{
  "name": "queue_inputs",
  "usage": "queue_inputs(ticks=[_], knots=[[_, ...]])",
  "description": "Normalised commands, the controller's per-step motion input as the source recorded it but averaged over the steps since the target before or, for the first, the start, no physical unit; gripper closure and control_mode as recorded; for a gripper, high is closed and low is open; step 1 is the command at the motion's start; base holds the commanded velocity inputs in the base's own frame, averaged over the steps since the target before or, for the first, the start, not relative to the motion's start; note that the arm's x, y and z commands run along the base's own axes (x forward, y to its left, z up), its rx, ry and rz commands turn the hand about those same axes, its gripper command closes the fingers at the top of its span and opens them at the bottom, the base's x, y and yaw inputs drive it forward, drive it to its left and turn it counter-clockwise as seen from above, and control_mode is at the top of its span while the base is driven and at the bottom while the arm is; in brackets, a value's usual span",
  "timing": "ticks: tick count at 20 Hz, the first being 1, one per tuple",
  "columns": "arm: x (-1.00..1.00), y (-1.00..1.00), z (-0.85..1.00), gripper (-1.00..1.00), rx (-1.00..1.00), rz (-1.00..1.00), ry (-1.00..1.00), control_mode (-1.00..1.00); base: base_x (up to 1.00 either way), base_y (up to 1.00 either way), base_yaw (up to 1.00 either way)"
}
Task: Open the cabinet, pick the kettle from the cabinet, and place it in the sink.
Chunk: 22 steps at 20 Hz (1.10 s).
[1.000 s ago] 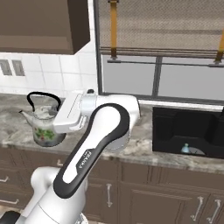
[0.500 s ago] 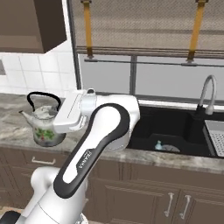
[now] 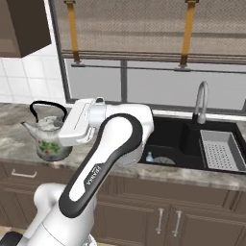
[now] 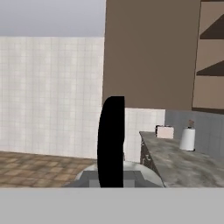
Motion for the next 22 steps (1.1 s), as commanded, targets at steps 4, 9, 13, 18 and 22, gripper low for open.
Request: queue_inputs(ticks=[4,9,13,18,22], knots=[[0.0,0.0,0.0,1.0,0.0,0.0,0.0,1.0,0.21,-0.53,0.0],[0.0,0.0,0.0,1.0,0.0,0.0,0.0,1.0,0.31,-0.46,0.0],[0.0,0.0,0.0,1.0,0.0,0.0,0.0,1.0,0.4,-0.4,0.0],[0.0,0.0,0.0,1.0,0.0,0.0,0.0,1.0,0.38,-0.24,-0.01],[0.0,0.0,0.0,1.0,0.0,0.0,0.0,1.0,0.34,-0.28,-0.01]])
